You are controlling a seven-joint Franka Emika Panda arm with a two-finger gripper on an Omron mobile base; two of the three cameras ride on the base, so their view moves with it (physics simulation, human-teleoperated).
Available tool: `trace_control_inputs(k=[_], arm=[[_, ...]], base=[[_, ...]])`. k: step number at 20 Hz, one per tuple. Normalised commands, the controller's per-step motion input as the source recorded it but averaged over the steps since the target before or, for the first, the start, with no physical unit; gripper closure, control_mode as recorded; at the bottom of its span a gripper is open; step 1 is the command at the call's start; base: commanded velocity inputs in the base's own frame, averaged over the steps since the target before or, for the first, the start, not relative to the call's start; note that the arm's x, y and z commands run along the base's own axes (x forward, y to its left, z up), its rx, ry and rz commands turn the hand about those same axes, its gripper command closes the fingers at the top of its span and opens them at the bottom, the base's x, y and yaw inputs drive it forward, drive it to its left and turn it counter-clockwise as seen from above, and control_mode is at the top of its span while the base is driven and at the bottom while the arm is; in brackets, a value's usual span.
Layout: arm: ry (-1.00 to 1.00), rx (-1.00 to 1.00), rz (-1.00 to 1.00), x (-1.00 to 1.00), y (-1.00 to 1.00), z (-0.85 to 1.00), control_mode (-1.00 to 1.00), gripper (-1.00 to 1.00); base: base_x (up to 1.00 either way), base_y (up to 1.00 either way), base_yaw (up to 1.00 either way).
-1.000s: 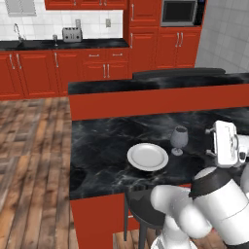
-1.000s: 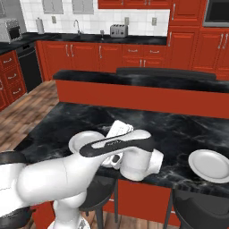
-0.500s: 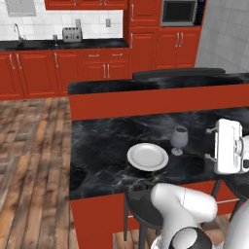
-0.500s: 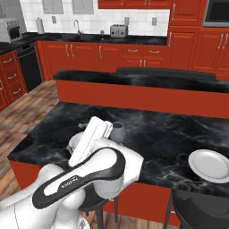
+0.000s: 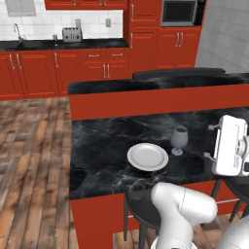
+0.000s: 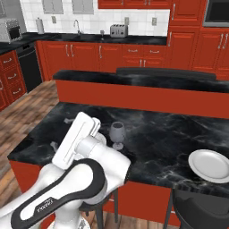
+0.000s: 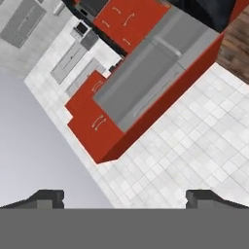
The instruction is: Retrieve the wine glasses from the counter and place one next to each plate.
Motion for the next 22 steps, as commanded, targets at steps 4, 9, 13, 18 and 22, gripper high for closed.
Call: trace_control_inputs(k=[4,9,13,18,22], arm=[[-0.18,0.00,0.11,-0.34,0.09,0.67,-1.00,-1.00],[-0.04,0.00,0.02,-0.16,0.06,0.11,1.00,-1.00],[0.00,0.00,0.00,0.00,0.00,0.00,1.00,-1.00],[0.00,0.00,0.00,0.00,0.00,0.00,1.00,-1.00],[0.00,0.00,0.00,0.00,0.00,0.00,1.00,-1.00]], base=[[0.00,0.00,0.00],[-0.80,0.59,0.12],[-1.00,0.96,0.04],[-1.00,1.00,0.00],[-0.59,1.00,0.03]])
